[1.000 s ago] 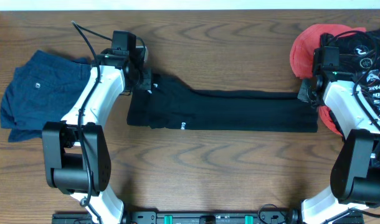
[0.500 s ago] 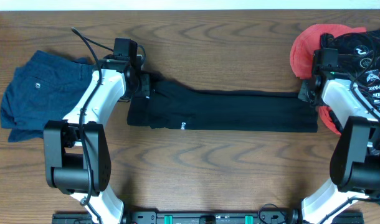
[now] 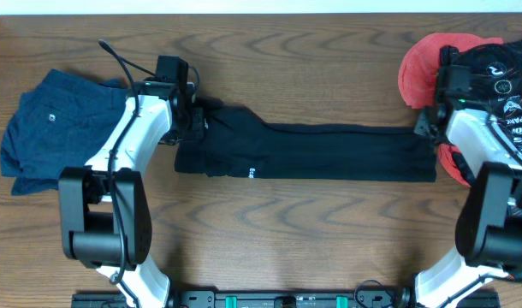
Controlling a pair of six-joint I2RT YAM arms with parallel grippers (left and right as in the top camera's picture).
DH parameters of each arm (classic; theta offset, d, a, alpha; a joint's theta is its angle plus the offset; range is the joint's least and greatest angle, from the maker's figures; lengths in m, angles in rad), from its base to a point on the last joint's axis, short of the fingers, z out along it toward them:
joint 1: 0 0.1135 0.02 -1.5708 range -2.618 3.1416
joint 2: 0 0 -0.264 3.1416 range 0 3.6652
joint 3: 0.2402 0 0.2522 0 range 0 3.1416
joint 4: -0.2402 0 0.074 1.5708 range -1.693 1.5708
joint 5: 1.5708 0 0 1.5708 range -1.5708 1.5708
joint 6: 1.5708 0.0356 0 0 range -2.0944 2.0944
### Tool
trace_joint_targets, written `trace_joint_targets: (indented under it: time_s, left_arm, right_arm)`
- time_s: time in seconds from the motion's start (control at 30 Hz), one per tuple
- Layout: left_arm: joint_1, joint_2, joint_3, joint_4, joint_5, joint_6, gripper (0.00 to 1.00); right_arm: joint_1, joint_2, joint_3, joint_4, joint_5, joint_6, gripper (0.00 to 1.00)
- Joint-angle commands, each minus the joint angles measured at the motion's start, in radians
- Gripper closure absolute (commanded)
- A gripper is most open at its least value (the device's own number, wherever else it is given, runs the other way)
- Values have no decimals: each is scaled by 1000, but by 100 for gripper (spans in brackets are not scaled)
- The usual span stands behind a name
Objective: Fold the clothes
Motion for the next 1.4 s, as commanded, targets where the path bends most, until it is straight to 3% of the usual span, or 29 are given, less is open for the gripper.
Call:
trace_joint_targets:
  time_s: [0.0,0.07,0.23,0.33,0.5,0.73,1.23,1.37]
  left_arm:
    - [12,-100,41,-2,-25,-1,66]
    - [12,-136,41,-5,-14,-37,66]
    - [-15,-160,38,10,195,-58,71]
    - [-45,-134,21,37,196,-57,72]
    - [-78,-37,13,68,195,-57,72]
    - [-82,108,13,93,177,-57,71]
    - [-61,188,13,69,8,-70,71]
    - [-26,188,13,45,8,-70,71]
  right_arm:
    - [-28,-109,48,-23,-46,0,65]
    - [-31,-135,48,-63,-131,0,66]
    - [-27,-112,35,-200,-484,-64,74]
    - [-25,-71,3,-203,-547,-63,74]
    - [-23,15,-21,-193,-505,-63,77]
    - [-32,51,-21,-172,-221,35,81]
    - [-54,46,-20,-175,-198,26,78]
    - [-60,9,-1,-208,-202,0,71]
